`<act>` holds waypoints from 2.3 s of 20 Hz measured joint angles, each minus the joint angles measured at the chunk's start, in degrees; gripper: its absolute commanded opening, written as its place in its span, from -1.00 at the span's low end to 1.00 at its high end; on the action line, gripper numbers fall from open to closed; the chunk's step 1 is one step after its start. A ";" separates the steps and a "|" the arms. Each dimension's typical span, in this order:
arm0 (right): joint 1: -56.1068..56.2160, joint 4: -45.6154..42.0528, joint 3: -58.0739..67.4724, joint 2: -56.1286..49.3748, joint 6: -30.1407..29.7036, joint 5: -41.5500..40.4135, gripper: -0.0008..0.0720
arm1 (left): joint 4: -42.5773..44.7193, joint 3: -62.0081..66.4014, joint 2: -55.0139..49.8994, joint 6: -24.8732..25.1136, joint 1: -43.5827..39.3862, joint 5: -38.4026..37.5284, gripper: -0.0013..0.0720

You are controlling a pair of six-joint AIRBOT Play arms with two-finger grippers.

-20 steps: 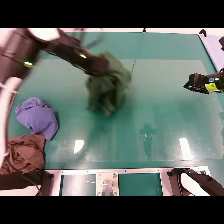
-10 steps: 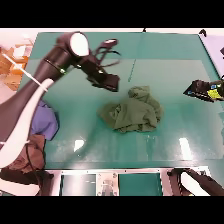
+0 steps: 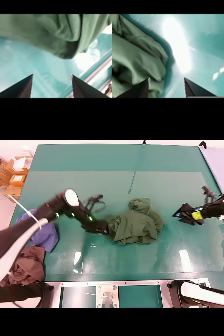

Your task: Fold the shirts.

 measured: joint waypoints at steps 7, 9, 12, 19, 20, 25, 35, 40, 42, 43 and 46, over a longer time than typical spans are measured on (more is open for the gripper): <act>4.68 11.91 0.68 -16.02 -6.29 -2.32 0.04 | -20.17 -9.86 -2.69 13.03 -7.15 19.52 0.52; 5.57 12.92 1.03 -17.40 -7.13 -2.38 -0.12 | -21.97 -10.73 -3.56 15.50 -8.02 17.38 0.50; 5.79 13.11 1.22 -18.47 -7.98 -2.49 -0.65 | -23.78 -11.17 -4.24 17.40 -8.20 18.69 -0.54; 6.12 13.11 4.46 -18.99 -9.68 -1.11 -0.92 | -25.00 -8.76 -4.07 18.43 -8.31 19.78 -0.90; 6.05 12.94 5.86 -18.84 -9.75 -0.63 -0.92 | -23.63 -7.56 -4.02 17.92 -8.31 19.71 -0.90; 5.64 14.38 16.31 -13.44 -9.66 4.00 -0.92 | -5.62 3.82 -0.98 9.33 -8.31 14.03 -0.90; 2.75 16.13 46.75 6.97 -8.15 5.44 -0.92 | 33.07 48.59 11.56 -3.85 -8.33 -2.73 -0.90; 2.16 15.76 51.12 14.56 -7.56 7.28 -0.92 | 36.98 52.57 16.20 -5.31 -8.33 -9.55 -0.90; 2.60 15.50 49.64 16.44 -7.50 8.41 -0.92 | 37.09 48.63 16.76 -6.05 -8.35 -12.46 -0.90; 3.26 15.41 47.89 17.22 -7.50 8.74 -0.92 | 37.03 45.86 16.92 -6.32 -8.33 -13.11 -0.90; 6.95 15.26 39.30 18.67 -7.50 9.22 -0.92 | 34.27 34.29 17.20 -6.75 -8.31 -11.56 -0.90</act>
